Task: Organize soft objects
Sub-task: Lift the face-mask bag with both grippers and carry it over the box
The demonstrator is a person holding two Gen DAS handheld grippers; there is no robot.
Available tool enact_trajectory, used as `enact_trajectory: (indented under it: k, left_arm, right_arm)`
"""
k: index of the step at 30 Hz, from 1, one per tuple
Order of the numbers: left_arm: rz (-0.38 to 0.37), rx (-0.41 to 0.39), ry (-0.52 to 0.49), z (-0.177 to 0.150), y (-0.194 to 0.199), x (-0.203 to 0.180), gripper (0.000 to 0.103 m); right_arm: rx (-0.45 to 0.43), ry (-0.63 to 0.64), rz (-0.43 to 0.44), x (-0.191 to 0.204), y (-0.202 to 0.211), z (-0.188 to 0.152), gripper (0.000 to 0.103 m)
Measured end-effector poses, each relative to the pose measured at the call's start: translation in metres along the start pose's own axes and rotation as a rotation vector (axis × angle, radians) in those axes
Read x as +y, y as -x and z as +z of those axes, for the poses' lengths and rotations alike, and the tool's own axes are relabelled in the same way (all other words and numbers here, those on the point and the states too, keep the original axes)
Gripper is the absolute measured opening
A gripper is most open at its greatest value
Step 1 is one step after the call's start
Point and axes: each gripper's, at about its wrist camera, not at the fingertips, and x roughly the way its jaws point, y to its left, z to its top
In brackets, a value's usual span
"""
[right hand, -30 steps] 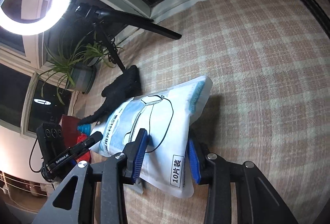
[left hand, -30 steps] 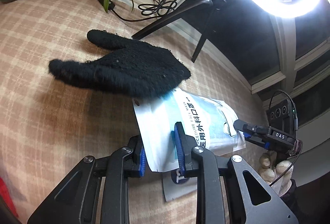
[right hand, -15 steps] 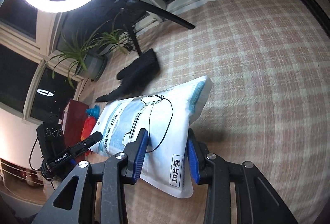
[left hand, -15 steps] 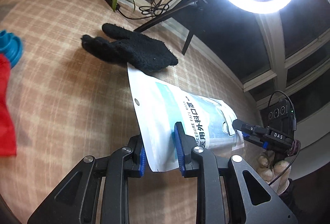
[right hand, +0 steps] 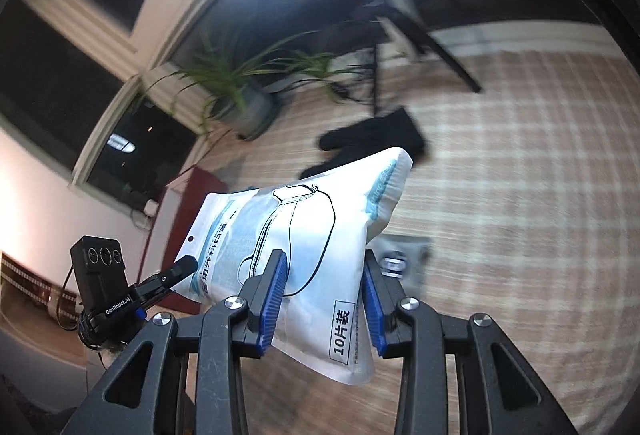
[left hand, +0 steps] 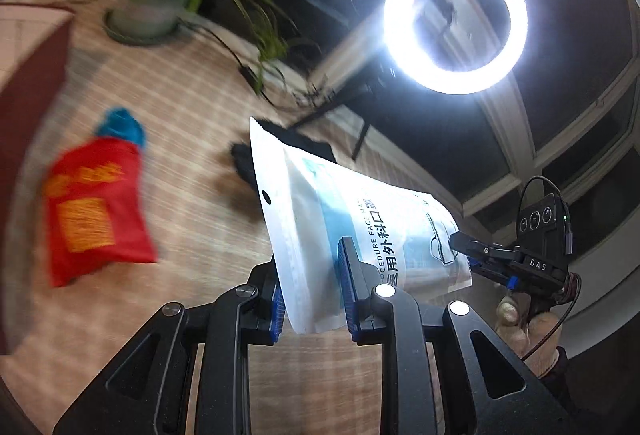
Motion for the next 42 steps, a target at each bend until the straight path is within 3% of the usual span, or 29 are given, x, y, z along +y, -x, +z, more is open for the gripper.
enact_trajectory:
  k: [10, 17, 29, 42]
  left_arm:
    - [0.079, -0.162, 0.078, 0.001, 0.108, 0.058, 0.022]
    - [0.143, -0.253, 0.183, -0.01, 0.158, 0.106, 0.022]
    - [0.226, -0.307, 0.271, -0.026, 0.191, 0.151, 0.022]
    - [0.295, -0.304, 0.347, -0.02, 0.191, 0.18, 0.022]
  right_arm:
    - [0.069, 0.201, 0.096, 0.111, -0.061, 0.024, 0.033]
    - [0.157, 0.357, 0.144, 0.191, -0.119, 0.033, 0.033]
    - [0.267, 0.487, 0.178, 0.273, -0.2, 0.056, 0.033]
    - [0.348, 0.506, 0.208, 0.308, -0.278, 0.082, 0.033]
